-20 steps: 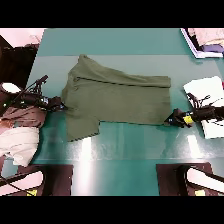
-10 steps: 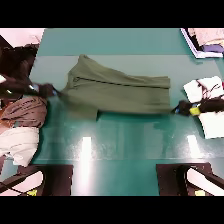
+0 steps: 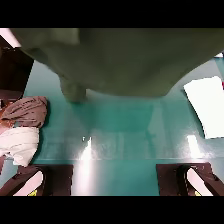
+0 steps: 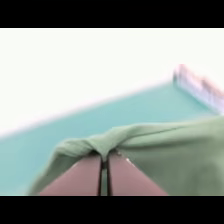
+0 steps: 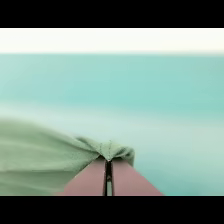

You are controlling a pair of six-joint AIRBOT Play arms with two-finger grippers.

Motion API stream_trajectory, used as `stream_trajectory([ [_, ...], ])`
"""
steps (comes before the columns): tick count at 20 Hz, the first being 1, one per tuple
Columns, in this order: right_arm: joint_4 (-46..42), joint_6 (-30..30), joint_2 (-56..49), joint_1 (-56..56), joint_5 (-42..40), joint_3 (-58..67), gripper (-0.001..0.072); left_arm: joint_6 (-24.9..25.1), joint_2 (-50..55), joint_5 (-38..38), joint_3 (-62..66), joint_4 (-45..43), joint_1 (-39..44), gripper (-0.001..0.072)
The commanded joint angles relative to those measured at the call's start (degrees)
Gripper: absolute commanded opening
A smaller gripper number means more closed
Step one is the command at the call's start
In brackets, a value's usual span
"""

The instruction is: Fold the shirts.

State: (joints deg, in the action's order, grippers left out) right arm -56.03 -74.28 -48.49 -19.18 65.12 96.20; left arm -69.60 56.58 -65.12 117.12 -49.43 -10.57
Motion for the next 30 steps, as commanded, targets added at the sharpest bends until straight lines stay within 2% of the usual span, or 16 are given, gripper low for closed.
stream_trajectory([
  [1,-3.0,-2.2,2.1,0.0,-1.0,14.7,0.0012,-1.0,-1.5,2.9,14.1,1.5,0.1,0.0023],
  [5,-11.6,-6.8,1.6,0.0,3.8,23.5,0.0012,-1.1,-5.1,4.6,14.3,4.0,0.1,0.0023],
  [8,-15.6,-8.9,-0.5,0.0,10.3,23.8,0.0011,-1.1,-5.3,4.3,12.3,2.9,0.1,0.0023],
  [11,-15.7,-9.3,-4.8,0.0,16.0,18.2,0.0011,-2.7,-5.3,2.4,0.2,3.1,0.1,0.0023],
  [13,-15.8,-9.5,-10.0,0.0,21.7,15.0,0.0011,-2.9,-4.0,-1.5,-11.1,3.2,0.1,0.0023],
  [16,-16.2,-9.7,-20.0,1.3,28.3,11.3,0.0011,-3.0,2.3,-8.2,-22.8,3.1,2.1,0.0023],
  [19,-16.2,-11.0,-30.2,3.9,30.7,8.0,0.0011,-1.9,12.3,-8.4,-29.4,1.3,6.8,0.0024],
  [21,-16.2,-11.9,-36.4,5.2,29.7,6.8,0.0011,-1.9,20.2,-4.9,-29.6,-2.4,8.2,0.0024],
  [24,-16.2,-12.8,-44.4,6.9,24.5,6.5,0.0011,-1.9,28.6,8.3,-29.5,-2.6,7.5,0.0024],
  [27,-16.2,-12.8,-48.3,8.8,13.8,6.5,0.0011,0.0,32.5,20.3,-29.4,-1.8,7.6,0.0024],
  [30,-16.2,-12.8,-49.2,10.6,2.7,6.5,0.0011,1.7,34.0,26.7,-29.4,-1.2,7.6,0.0025],
])
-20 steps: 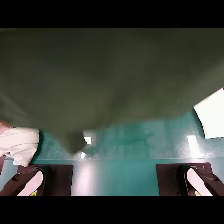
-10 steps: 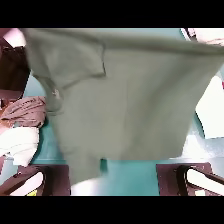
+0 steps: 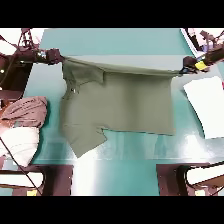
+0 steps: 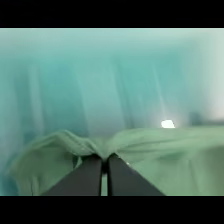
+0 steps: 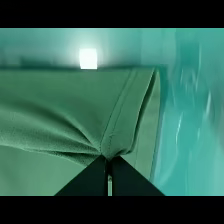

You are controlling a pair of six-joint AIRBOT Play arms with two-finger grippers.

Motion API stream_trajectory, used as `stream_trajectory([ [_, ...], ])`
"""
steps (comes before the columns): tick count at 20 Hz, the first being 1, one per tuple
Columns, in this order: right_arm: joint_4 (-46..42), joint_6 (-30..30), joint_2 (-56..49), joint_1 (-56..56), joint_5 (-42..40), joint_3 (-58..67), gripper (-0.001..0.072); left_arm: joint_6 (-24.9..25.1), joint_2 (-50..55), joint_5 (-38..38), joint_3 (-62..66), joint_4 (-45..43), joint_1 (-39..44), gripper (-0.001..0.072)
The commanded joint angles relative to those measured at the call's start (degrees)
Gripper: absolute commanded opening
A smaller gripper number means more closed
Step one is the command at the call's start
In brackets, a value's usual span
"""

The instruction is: Fold the shirts.

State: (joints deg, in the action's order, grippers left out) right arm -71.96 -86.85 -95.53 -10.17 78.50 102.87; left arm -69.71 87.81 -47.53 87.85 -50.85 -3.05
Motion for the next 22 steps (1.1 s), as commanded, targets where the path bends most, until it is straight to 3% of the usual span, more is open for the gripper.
stream_trajectory([
  [1,-0.3,-0.2,-2.2,2.3,-13.8,-0.1,0.0011,3.4,3.0,9.9,-0.2,0.2,0.0,0.0024],
  [4,-5.0,-0.2,-2.2,4.4,-15.9,-0.2,0.0011,8.3,3.6,7.5,-0.2,-0.9,0.0,0.0024],
  [8,-13.3,0.0,-2.2,7.6,-6.3,-0.2,0.001,9.9,3.6,-4.4,-0.2,-7.4,0.0,0.0024],
  [12,-15.1,0.0,-1.9,8.9,0.0,-4.3,0.001,10.1,3.6,-13.5,-2.0,-14.2,0.0,0.0024],
  [19,-14.5,-1.9,0.5,9.0,-5.0,-17.4,0.0014,10.0,3.6,-13.2,-9.6,-16.0,0.0,0.0024],
  [21,-11.9,-1.9,1.5,9.0,-6.6,-19.0,0.0015,7.7,3.6,-13.6,-9.6,-16.1,0.0,0.0026],
  [22,-10.1,-1.8,1.9,9.0,-6.6,-19.5,0.0017,5.7,3.6,-13.8,-9.6,-16.2,0.0,0.0088],
])
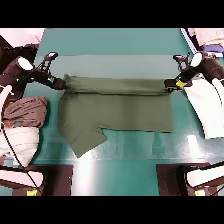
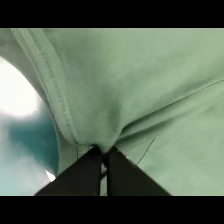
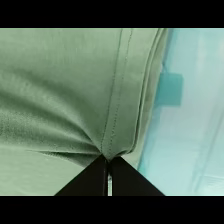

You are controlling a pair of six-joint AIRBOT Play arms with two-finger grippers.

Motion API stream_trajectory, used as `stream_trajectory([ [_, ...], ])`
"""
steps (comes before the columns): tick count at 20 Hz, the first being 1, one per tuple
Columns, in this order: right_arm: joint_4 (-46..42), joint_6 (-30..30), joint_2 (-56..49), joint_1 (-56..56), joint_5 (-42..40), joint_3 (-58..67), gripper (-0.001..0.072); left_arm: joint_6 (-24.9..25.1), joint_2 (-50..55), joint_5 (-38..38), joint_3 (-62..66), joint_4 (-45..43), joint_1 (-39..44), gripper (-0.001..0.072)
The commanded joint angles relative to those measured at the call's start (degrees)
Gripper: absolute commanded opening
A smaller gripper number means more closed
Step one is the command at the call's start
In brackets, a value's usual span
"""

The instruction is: Fold the shirts.

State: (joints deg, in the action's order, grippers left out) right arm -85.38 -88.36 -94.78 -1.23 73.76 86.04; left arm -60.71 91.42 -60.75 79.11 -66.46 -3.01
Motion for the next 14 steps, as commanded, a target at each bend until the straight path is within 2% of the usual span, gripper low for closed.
stream_trajectory([
  [1,4.0,-0.2,1.1,0.1,-1.2,-2.3,0.0065,-4.7,0.0,-0.9,-0.9,-0.6,0.0,0.036],
  [2,4.9,-0.1,1.1,0.0,-0.3,-1.9,0.0267,-6.1,0.0,-1.6,-0.7,-0.8,0.0,0.0581],
  [3,4.9,-0.2,1.1,-0.1,1.6,-1.2,0.0332,-7.4,-0.2,-3.0,-0.5,-1.1,0.0,0.0536],
  [5,4.8,0.6,1.6,-0.1,6.5,0.1,0.0313,-10.1,-1.1,-8.4,0.8,-5.4,-0.1,0.053],
  [6,4.9,2.9,2.9,-0.4,8.2,-0.2,0.0212,-10.0,-2.5,-12.1,0.8,-6.8,-0.4,0.053],
  [7,4.9,4.0,4.5,-0.7,9.5,-1.0,0.0141,-9.9,-3.7,-15.5,0.0,-7.3,-0.9,0.053],
  [9,6.2,4.0,9.3,-1.7,10.2,-5.0,0.0142,-10.6,-8.7,-16.7,-6.9,-7.1,-2.3,0.0531],
  [12,12.7,5.0,16.5,-4.0,9.9,-12.6,0.0143,-14.5,-19.0,-12.7,-22.4,-4.5,-3.3,0.053],
  [14,15.2,5.4,20.5,-4.8,8.2,-17.1,0.0143,-14.6,-25.0,-12.3,-31.1,0.2,-3.3,0.053],
])
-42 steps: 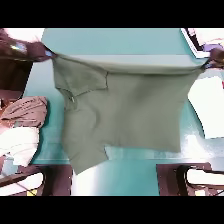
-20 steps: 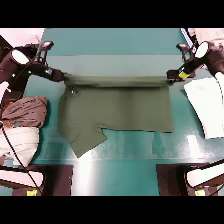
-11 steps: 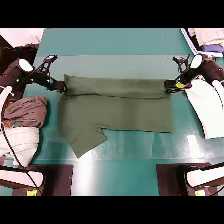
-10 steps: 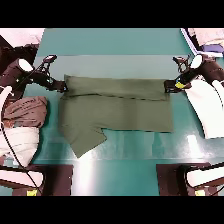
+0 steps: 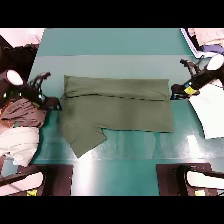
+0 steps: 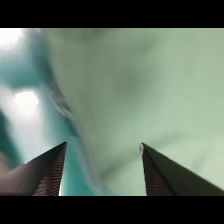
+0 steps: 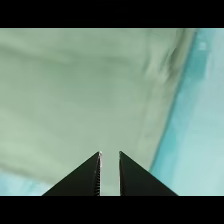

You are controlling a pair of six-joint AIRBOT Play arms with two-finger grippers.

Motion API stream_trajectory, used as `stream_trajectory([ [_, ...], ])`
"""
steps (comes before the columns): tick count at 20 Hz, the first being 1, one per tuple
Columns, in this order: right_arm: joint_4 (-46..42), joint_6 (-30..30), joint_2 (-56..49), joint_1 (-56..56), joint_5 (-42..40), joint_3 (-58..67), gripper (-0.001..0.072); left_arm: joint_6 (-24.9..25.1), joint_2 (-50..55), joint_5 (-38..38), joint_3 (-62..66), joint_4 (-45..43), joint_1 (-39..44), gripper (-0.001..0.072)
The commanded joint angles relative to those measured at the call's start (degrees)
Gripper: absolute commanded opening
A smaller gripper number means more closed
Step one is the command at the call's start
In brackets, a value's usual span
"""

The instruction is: Fold the shirts.

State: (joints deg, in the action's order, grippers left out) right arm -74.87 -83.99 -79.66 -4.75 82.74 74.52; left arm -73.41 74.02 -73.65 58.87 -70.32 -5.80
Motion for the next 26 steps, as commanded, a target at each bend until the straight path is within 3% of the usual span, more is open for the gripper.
stream_trajectory([
  [1,4.9,1.1,7.1,-1.8,-1.9,-7.5,0.0143,-3.0,-9.9,0.8,-14.1,5.3,-0.5,0.053],
  [4,4.9,1.1,10.6,-1.8,-3.7,-10.9,0.0143,-6.3,-15.1,2.4,-22.3,5.4,-0.5,0.053],
  [7,4.9,1.1,12.1,-1.8,-4.4,-11.5,0.0143,-6.6,-15.7,3.8,-26.9,8.0,-0.5,0.053],
  [16,4.9,1.1,12.5,-1.8,-3.6,-11.4,0.0143,-6.2,-15.6,9.9,-28.5,9.9,3.5,0.0528],
  [17,4.9,1.1,12.5,-1.8,-2.7,-11.4,0.0142,-6.2,-15.6,10.2,-28.5,10.0,4.7,0.0417],
  [19,4.3,1.1,12.5,-2.5,0.5,-11.5,0.0143,-6.1,-15.6,10.2,-28.4,10.1,5.9,0.0029],
  [23,4.4,1.3,15.5,-9.1,1.5,-19.5,0.0144,-5.0,-15.8,8.7,-27.1,10.4,5.9,0.0024],
  [24,4.5,2.8,16.6,-11.4,0.4,-22.9,0.021,-4.2,-15.9,8.3,-26.3,10.6,5.9,0.0024],
  [25,4.4,3.8,17.6,-13.8,-0.7,-26.3,0.0429,-4.1,-15.9,8.1,-25.5,10.7,5.9,0.0024],
  [26,4.8,4.0,18.2,-16.5,-2.0,-29.5,0.0532,-4.1,-15.9,8.1,-24.9,10.9,5.9,0.0024],
])
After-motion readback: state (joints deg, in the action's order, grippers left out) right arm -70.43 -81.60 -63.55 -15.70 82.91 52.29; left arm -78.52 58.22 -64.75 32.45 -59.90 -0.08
